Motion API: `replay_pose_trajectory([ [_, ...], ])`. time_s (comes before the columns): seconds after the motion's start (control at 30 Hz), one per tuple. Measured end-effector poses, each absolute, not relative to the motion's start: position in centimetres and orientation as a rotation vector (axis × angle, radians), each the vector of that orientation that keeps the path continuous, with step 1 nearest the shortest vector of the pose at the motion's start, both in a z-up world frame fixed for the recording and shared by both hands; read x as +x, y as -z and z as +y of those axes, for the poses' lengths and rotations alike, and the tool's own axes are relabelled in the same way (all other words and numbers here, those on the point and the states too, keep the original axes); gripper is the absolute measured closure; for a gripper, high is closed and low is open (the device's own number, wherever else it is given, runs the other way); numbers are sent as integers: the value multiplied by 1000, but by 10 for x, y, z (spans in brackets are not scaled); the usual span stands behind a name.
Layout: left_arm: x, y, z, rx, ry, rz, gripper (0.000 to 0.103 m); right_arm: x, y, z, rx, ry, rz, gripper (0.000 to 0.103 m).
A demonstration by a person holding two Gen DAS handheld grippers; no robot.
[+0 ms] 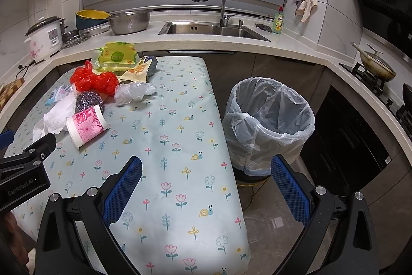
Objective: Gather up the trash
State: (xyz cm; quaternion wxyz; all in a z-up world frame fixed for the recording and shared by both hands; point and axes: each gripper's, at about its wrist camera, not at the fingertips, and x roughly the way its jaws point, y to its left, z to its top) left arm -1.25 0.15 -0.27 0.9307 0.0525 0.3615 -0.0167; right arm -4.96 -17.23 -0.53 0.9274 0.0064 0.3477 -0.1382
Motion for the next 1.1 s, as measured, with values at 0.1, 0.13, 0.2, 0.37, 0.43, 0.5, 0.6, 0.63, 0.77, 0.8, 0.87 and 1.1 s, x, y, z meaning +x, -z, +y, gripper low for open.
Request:
replay_pose_trajectory([
  [0.1,-13,4,3,104,31,743,7,-50,5,-173,14,283,713,7],
  [0.13,-14,4,4,102,30,745,7,-49,5,-172,14,284,714,7],
  [0.2,-13,5,6,96,28,748,7,-49,5,-171,13,283,714,7],
  [0.37,-10,5,12,82,23,756,7,-48,6,-168,6,280,718,7],
  [0.43,-8,5,15,77,21,758,7,-47,6,-165,1,276,720,7],
  [0.5,-7,5,17,71,20,762,7,-45,6,-162,-7,273,723,7],
  [0.6,-5,5,21,64,18,763,7,-41,7,-158,-14,269,726,7],
  [0.63,-4,5,22,63,17,764,7,-40,7,-156,-15,269,726,7],
  [0.77,-1,7,28,52,23,771,7,-38,7,-155,-17,269,726,7],
  [0.8,0,7,30,47,29,774,7,-38,8,-155,-15,267,726,7],
  [0.87,4,8,37,37,37,773,7,-35,8,-154,-13,264,728,7],
  [1.1,25,16,81,-31,-25,788,7,-12,21,-135,8,204,769,7],
])
